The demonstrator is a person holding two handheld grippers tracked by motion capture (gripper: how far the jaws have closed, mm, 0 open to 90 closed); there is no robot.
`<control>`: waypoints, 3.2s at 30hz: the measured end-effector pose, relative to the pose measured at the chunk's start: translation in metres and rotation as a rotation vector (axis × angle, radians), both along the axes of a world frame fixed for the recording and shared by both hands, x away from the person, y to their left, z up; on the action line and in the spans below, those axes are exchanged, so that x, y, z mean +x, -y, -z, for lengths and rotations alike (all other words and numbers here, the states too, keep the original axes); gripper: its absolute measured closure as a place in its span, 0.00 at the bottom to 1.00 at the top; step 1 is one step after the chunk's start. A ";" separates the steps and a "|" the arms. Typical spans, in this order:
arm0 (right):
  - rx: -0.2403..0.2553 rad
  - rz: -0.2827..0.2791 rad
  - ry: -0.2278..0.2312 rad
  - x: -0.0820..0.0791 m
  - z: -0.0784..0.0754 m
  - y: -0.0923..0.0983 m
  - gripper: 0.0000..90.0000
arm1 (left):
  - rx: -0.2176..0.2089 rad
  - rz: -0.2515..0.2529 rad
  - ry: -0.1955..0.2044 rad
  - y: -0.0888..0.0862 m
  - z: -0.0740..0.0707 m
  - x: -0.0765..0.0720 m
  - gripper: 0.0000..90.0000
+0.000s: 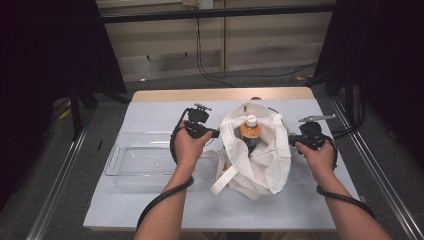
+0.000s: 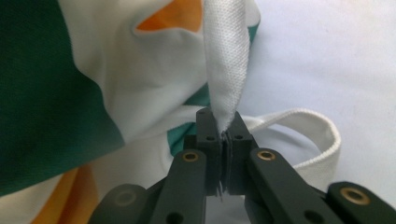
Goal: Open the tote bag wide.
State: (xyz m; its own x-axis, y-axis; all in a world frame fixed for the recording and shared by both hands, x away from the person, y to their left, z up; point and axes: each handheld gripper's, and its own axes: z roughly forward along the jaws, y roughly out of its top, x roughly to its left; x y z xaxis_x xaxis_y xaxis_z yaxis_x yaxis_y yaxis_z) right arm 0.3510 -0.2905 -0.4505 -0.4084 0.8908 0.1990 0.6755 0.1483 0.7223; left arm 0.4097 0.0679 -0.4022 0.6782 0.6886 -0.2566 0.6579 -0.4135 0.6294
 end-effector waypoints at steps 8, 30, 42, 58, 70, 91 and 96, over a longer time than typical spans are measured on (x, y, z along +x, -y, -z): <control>-0.006 -0.003 0.014 0.001 -0.015 -0.005 0.91 | -0.005 0.009 0.015 -0.004 -0.011 -0.001 0.79; -0.034 0.003 0.019 -0.001 -0.040 -0.005 0.73 | -0.008 -0.035 0.042 -0.017 -0.038 0.001 0.65; -0.030 0.021 0.014 0.004 -0.056 -0.002 0.65 | 0.003 -0.036 0.051 -0.003 -0.042 0.007 0.53; -0.047 0.020 0.012 0.010 -0.070 -0.001 0.60 | 0.010 -0.039 0.063 0.001 -0.044 0.008 0.49; -0.033 -0.003 0.049 0.014 -0.071 -0.010 0.83 | 0.014 -0.035 0.070 0.004 -0.043 0.008 0.49; -0.030 -0.002 -0.037 0.011 -0.022 -0.006 0.96 | -0.007 -0.052 0.045 0.004 -0.027 0.009 0.50; -0.045 -0.006 -0.042 0.012 -0.016 -0.007 0.96 | 0.003 -0.040 0.048 0.004 -0.028 0.010 0.49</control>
State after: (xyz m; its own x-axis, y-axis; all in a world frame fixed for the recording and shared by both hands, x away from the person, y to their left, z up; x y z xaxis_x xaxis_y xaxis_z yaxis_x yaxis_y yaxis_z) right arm 0.3633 -0.2838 -0.4347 -0.4061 0.8967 0.1760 0.7043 0.1844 0.6855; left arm 0.4198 0.0639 -0.3743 0.6618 0.7160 -0.2223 0.6431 -0.3898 0.6591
